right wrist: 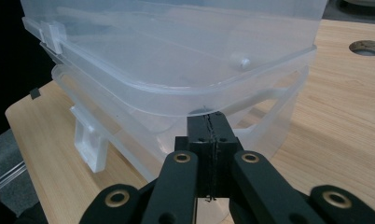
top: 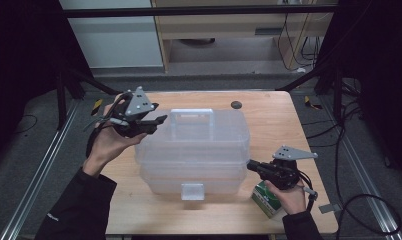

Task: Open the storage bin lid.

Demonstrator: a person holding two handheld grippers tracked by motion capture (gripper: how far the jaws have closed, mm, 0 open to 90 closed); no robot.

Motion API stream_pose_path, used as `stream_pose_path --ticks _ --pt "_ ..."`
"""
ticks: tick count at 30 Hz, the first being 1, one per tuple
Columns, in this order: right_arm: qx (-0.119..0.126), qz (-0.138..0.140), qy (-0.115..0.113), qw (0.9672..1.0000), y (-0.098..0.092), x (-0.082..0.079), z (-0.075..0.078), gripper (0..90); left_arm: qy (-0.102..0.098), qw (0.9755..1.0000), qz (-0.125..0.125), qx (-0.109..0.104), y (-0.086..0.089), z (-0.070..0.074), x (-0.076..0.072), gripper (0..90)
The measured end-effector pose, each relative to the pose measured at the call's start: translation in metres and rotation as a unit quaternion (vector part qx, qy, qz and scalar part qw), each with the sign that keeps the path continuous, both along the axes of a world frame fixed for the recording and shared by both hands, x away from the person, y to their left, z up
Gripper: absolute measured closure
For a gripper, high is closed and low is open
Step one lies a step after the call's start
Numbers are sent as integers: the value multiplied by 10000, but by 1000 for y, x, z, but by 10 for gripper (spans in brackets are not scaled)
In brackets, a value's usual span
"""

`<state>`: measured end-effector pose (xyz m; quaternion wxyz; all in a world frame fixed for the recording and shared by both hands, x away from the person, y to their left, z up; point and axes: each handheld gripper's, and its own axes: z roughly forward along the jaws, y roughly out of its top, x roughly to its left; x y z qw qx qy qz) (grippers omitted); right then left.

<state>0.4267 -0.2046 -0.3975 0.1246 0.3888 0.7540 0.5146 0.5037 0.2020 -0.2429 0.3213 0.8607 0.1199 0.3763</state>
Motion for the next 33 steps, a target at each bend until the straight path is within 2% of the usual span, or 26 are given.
stream_pose_path --ticks 1,3,7,9,13,16,19,20,21,22,23,27,30,31,32,33 --pt "-4 -3 -2 10000 0 0 0 900 -43 9999 -76 89 5 1 1 570" --pt "-8 -8 4 10000 0 0 0 900 -72 9997 136 -182 14 -2 -3 581" --pt "-24 -13 2 10000 0 0 0 900 -160 9979 245 -581 33 -6 -11 632" --pt "-22 -14 1 10000 0 0 0 900 -205 9961 320 -802 43 -9 -16 665" --pt "-35 -15 -1 10000 1 0 0 900 -291 9923 480 -1104 65 -16 -25 734" --pt "-30 -15 -1 10000 1 0 0 900 -319 9877 691 -1368 84 -27 -34 782" --pt "-38 -22 5 10000 1 0 0 900 -286 9860 774 -1446 98 -39 -41 808" --pt "-38 -22 5 10000 1 0 0 900 -286 9860 774 -1446 98 -39 -41 814" --pt "-40 -25 8 10000 1 0 1 900 -237 9841 828 -1554 110 -51 -47 825" --pt "-40 -25 8 10000 1 0 1 900 -237 9841 828 -1554 110 -51 -47 830" --pt "-43 -20 7 10000 1 0 1 900 -170 9824 885 -1636 118 -62 -52 839" --pt "-42 -21 14 10000 1 0 1 900 0 9768 1088 -1842 125 -88 -61 868" --pt "-49 -20 11 10000 1 0 1 900 131 9784 1070 -1764 128 -104 -61 885" --pt "-48 -19 14 10000 1 0 1 900 226 9772 1153 -1766 128 -109 -61 890" --pt "-44 -12 16 10000 1 0 1 900 244 9785 1160 -1688 129 -112 -60 892" --pt "-49 -19 10 10000 1 0 1 900 269 9807 1036 -1637 131 -114 -59 894"
